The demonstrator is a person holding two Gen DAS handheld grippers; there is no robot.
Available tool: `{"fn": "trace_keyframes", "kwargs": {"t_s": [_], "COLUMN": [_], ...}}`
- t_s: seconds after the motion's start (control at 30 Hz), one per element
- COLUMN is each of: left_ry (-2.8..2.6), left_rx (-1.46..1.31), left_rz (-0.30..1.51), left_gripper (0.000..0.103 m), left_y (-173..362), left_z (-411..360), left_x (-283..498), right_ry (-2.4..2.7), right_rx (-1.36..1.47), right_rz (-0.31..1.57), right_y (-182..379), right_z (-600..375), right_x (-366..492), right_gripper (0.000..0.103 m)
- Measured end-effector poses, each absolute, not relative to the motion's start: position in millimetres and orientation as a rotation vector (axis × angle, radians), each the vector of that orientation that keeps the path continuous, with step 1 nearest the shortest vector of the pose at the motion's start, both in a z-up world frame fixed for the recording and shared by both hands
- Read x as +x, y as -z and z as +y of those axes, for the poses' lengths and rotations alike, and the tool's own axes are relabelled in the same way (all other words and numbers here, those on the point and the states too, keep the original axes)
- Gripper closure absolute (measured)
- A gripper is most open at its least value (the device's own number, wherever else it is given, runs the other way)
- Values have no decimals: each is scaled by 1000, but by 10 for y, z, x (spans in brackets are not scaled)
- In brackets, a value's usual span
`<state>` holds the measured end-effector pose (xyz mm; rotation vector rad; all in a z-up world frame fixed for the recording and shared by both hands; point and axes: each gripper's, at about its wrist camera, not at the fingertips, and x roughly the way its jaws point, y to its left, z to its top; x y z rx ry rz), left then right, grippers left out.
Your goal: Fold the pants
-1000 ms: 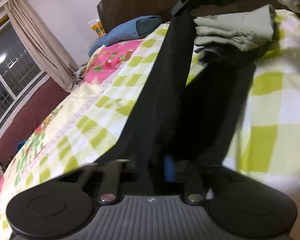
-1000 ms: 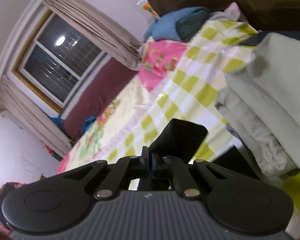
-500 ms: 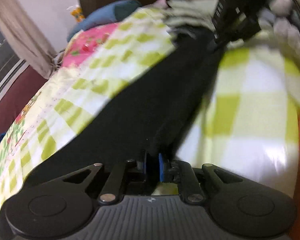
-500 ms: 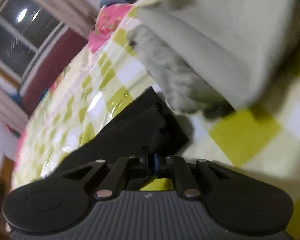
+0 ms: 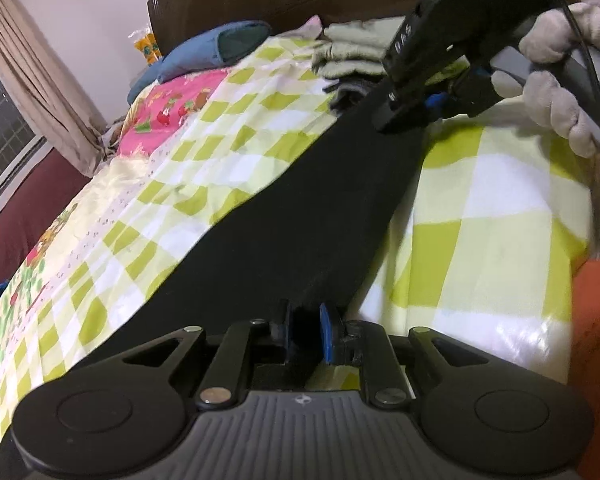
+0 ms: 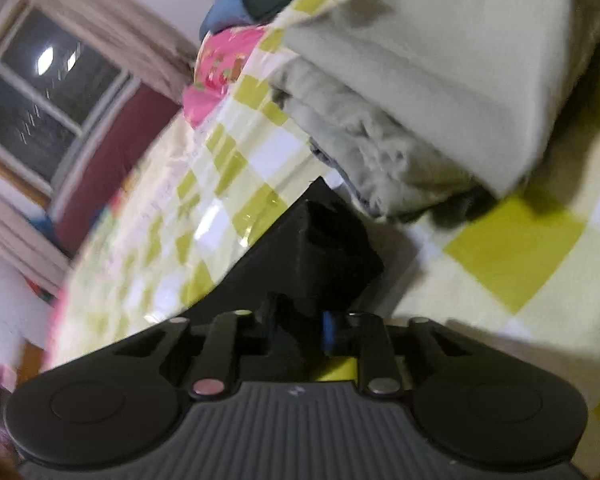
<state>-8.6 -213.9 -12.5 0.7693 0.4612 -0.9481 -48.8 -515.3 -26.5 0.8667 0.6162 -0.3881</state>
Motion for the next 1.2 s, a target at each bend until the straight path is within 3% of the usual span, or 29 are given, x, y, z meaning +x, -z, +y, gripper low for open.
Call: {"fn": "trace_keyframes", "kwargs": {"t_s": [0.2, 0.27, 0.3, 0.6, 0.67, 0.8, 0.97, 1.03, 1.07, 1.2], "left_ry": [950, 946, 944, 903, 903, 919, 946, 946, 944, 928], "left_rx": [740, 730, 729, 674, 666, 749, 774, 766, 754, 732], "left_rz": [448, 457, 459, 407, 417, 494, 516, 503, 494, 457], "left_gripper": [69, 69, 69, 69, 68, 68, 67, 67, 67, 66], "left_y": [100, 106, 108, -90, -71, 197, 255, 226, 201, 133], "left_z": [-2147, -2156, -2160, -2100, -2107, -2191, -2104, -2096, -2101, -2204], "left_x": [-22, 1, 8, 51, 69, 47, -22, -25, -17, 54], "right_ry": [406, 389, 374, 235, 252, 380, 436, 417, 400, 388], "right_rx": [750, 787, 791, 759, 725, 848, 927, 979, 1009, 1051], "right_rz": [636, 612, 605, 306, 368, 618, 572, 571, 576, 582], "right_y": [113, 114, 92, -570, -442, 172, 221, 267, 295, 427], "right_z": [-5150, -5167, -5164, -5129, -5135, -5344, -5399, -5370, -5342, -5252], "right_x": [-577, -570, -557, -565, -513, -361, -649, -710, -730, -599], "right_gripper": [65, 76, 99, 99, 99, 97, 87, 68, 65, 64]}}
